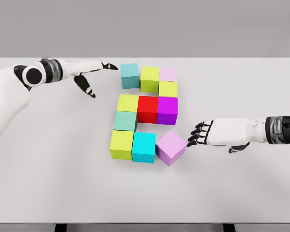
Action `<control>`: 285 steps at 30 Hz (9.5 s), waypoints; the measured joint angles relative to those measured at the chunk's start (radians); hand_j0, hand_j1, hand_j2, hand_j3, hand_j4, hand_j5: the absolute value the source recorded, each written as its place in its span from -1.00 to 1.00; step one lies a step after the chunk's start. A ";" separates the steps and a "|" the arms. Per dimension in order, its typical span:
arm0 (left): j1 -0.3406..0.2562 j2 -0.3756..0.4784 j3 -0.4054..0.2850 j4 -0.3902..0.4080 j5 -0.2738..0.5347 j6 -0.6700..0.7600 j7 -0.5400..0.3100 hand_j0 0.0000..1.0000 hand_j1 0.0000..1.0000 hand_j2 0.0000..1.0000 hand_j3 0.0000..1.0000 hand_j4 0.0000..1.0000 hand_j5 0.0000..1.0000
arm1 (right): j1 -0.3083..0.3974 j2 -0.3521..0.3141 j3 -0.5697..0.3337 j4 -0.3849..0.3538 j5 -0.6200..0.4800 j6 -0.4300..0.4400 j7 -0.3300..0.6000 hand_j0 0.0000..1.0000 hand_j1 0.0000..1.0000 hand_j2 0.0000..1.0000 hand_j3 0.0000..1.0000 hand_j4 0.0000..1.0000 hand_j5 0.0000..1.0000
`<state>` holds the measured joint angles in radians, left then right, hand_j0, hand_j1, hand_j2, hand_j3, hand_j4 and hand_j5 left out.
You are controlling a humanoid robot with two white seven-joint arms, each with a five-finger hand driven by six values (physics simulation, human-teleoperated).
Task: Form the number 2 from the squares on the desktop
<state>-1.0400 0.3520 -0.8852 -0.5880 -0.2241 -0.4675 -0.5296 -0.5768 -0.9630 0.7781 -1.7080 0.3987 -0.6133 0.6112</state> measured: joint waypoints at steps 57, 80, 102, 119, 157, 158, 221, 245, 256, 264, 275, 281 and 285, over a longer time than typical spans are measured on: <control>-0.072 -0.124 -0.008 0.113 -0.143 0.152 0.012 1.00 1.00 1.00 1.00 1.00 1.00 | -0.011 0.060 0.018 0.059 -0.008 0.000 0.000 1.00 1.00 1.00 1.00 1.00 1.00; -0.068 -0.087 -0.001 0.085 -0.140 0.125 0.004 1.00 1.00 1.00 1.00 1.00 1.00 | -0.003 0.043 -0.029 0.234 -0.472 0.000 0.000 1.00 1.00 1.00 1.00 1.00 1.00; -0.054 -0.059 -0.008 0.045 -0.147 -0.006 0.000 1.00 1.00 1.00 1.00 1.00 1.00 | 0.098 0.127 0.092 0.343 -0.929 0.000 0.000 1.00 1.00 1.00 1.00 1.00 1.00; -0.054 -0.065 -0.009 0.026 -0.148 -0.005 0.000 1.00 1.00 1.00 1.00 1.00 1.00 | 0.117 0.131 0.101 0.299 -0.920 0.001 0.000 1.00 1.00 1.00 1.00 1.00 1.00; -0.026 0.134 -0.010 -0.085 -0.072 -0.140 0.004 1.00 1.00 1.00 1.00 1.00 1.00 | 0.018 -0.126 0.005 0.000 -0.309 0.000 0.000 1.00 1.00 1.00 1.00 1.00 1.00; -0.017 0.148 -0.010 -0.096 -0.071 -0.142 0.005 1.00 1.00 1.00 1.00 1.00 1.00 | 0.018 -0.128 0.011 -0.011 -0.300 0.000 0.000 1.00 1.00 1.00 1.00 1.00 1.00; 0.034 0.164 -0.022 -0.081 -0.119 -0.146 0.001 1.00 1.00 1.00 1.00 1.00 1.00 | 0.006 0.033 0.057 0.050 -0.144 0.000 0.000 1.00 1.00 1.00 1.00 1.00 1.00; 0.035 0.151 -0.022 -0.071 -0.123 -0.146 0.001 1.00 1.00 1.00 1.00 1.00 1.00 | -0.018 0.077 -0.101 0.438 -0.421 0.000 0.000 1.00 1.00 1.00 1.00 1.00 1.00; -0.057 -0.037 -0.022 0.115 -0.164 -0.146 0.003 1.00 1.00 1.00 1.00 1.00 1.00 | -0.020 0.079 -0.121 0.501 -0.496 0.000 0.000 1.00 1.00 1.00 1.00 1.00 1.00; -0.081 -0.067 -0.023 0.125 -0.178 -0.146 0.003 1.00 1.00 1.00 1.00 1.00 1.00 | -0.020 0.080 -0.122 0.496 -0.500 0.000 0.000 1.00 1.00 1.00 1.00 1.00 1.00; -0.100 -0.092 -0.020 0.122 -0.191 -0.146 0.003 1.00 1.00 1.00 1.00 1.00 1.00 | -0.021 0.080 -0.120 0.495 -0.501 0.000 0.000 1.00 1.00 1.00 1.00 1.00 1.00; -0.100 -0.093 -0.019 0.117 -0.192 -0.146 0.003 1.00 1.00 1.00 1.00 1.00 1.00 | -0.020 0.081 -0.121 0.495 -0.501 0.000 0.000 1.00 1.00 1.00 1.00 1.00 1.00; -0.100 -0.095 -0.019 0.114 -0.193 -0.146 0.003 1.00 1.00 1.00 1.00 1.00 1.00 | -0.021 0.081 -0.121 0.495 -0.500 0.000 0.000 1.00 1.00 1.00 1.00 1.00 1.00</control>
<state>-1.1397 0.2570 -0.9043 -0.4739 -0.4172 -0.6134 -0.5266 -0.5983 -0.8819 0.6573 -1.2129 -0.1018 -0.6134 0.6112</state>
